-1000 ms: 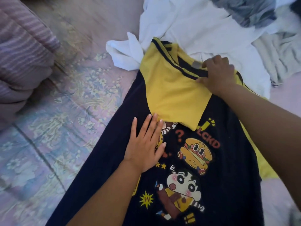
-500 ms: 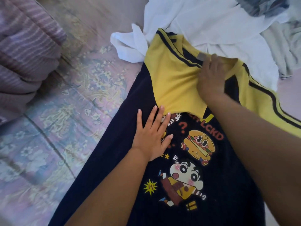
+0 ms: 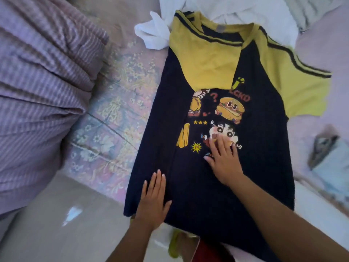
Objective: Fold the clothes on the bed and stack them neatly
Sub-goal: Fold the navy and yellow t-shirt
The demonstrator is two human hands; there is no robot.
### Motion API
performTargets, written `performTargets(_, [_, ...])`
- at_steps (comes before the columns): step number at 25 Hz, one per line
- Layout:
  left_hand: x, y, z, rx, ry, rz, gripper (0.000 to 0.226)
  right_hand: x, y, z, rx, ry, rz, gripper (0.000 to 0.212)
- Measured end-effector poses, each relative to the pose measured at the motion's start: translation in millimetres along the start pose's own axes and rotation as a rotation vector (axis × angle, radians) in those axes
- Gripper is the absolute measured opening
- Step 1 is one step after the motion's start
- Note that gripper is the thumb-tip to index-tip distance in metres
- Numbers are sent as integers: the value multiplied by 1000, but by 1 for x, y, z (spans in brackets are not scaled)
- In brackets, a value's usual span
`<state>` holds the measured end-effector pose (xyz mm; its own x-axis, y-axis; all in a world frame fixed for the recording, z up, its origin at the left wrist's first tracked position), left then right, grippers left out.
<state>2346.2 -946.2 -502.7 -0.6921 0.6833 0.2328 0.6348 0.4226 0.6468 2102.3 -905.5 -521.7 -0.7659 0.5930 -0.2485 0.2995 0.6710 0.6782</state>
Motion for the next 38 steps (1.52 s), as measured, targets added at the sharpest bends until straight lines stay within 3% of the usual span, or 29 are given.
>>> performTargets(5, [-6, -34, -11, -176, 68, -320, 31, -35, 77, 86, -19, -47, 115, 71])
performTargets(8, [4, -53, -7, -194, 49, -232, 22, -24, 86, 93, 18, -62, 151, 67])
performTargets(12, [13, -49, 10, -286, -25, -94, 26, 24, 109, 87, 94, -17, 262, 64])
performTargets(16, [11, -50, 15, -373, 62, -72, 34, 99, 162, 69, 274, -163, 669, 66])
performTargets(19, [14, -49, 10, -447, 84, -99, 38, 141, 203, 73, 254, -310, 997, 69])
performTargets(21, [18, -47, 2, -468, 30, -146, 40, 155, 219, 78, 212, -537, 1093, 63])
performTargets(23, [31, -49, -15, -413, -45, -160, 42, 159, 228, 75, 236, -730, 1064, 45])
performTargets(25, [54, -54, -35, -305, 49, -87, 43, 148, 230, 61, 301, -764, 996, 26])
performTargets(28, [92, -57, -46, -333, 576, -35, 38, 98, 212, 39, 338, -681, 810, 9])
performTargets(30, [112, -55, -38, -458, 889, -106, 34, 51, 187, 42, 274, -623, 665, 13])
performTargets(32, [124, -59, -27, -538, 973, -153, 35, 7, 161, 59, 192, -568, 529, 21])
performTargets(35, [128, -65, -6, -570, 931, -174, 34, -27, 141, 94, 79, -543, 444, 30])
performTargets(38, [129, -71, 9, -503, 817, -127, 22, -35, 143, 121, -18, -489, 428, 39])
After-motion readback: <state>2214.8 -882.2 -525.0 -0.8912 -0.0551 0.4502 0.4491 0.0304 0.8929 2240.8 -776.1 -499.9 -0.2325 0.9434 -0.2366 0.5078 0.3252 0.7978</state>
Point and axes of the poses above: each hand's wrist, its own y-axis away from the middle knuckle, its own z-axis out of the palm, x = y × z, the point moved 8 cm from there along -y, towards the middle knuckle, and after that the axes turned 7 degrees about -x, right-handed, at the moved point
